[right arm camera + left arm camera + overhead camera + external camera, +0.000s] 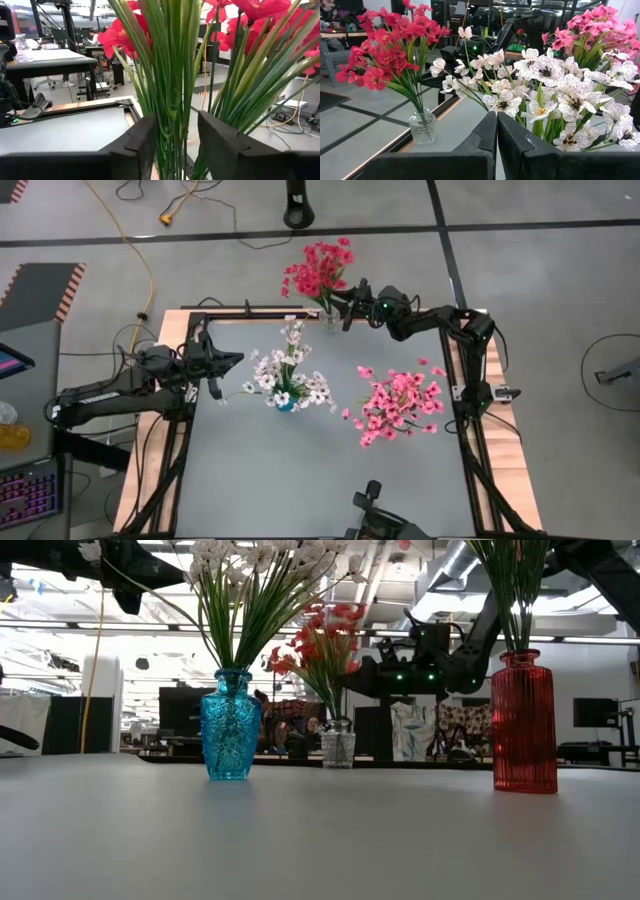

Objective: Sort flowers into vase by color
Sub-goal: Put the red flower into the transparent vase, then return to Home Position

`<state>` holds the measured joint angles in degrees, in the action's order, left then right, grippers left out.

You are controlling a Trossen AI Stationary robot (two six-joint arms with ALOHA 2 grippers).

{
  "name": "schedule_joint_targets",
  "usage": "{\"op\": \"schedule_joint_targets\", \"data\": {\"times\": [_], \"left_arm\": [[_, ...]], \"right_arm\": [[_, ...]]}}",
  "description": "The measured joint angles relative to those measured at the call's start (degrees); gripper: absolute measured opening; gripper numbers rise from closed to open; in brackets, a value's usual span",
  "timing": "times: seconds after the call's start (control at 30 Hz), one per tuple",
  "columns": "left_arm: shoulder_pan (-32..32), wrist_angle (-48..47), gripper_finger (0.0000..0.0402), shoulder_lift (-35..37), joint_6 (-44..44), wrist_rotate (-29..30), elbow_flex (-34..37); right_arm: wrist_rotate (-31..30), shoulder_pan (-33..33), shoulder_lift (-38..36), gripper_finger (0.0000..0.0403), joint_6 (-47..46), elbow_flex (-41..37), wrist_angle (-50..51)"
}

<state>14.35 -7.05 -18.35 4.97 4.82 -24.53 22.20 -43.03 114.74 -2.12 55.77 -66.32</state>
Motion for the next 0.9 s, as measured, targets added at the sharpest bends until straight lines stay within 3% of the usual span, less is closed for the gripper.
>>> {"op": "schedule_joint_targets", "data": {"times": [0.13, 0.37, 0.63, 0.9], "left_arm": [[0.00, 0.00, 0.0000, 0.00, 0.00, 0.00, 0.00], [0.00, -0.02, 0.0000, 0.00, -0.92, 0.07, 0.00], [0.00, -0.09, 0.0000, 1.89, -2.61, 0.11, 0.00], [-0.02, -2.56, 0.0000, 8.58, -2.88, 0.11, 0.00]], "right_arm": [[0.16, -0.72, -2.15, 0.0190, -2.39, 0.00, 3.89], [0.20, -2.63, -11.50, 0.0211, -0.39, 0.00, 25.77], [0.20, -3.31, -24.39, 0.0209, 5.83, 0.00, 48.72], [0.20, -4.09, -38.48, 0.0197, 6.67, 0.00, 63.72]]}}
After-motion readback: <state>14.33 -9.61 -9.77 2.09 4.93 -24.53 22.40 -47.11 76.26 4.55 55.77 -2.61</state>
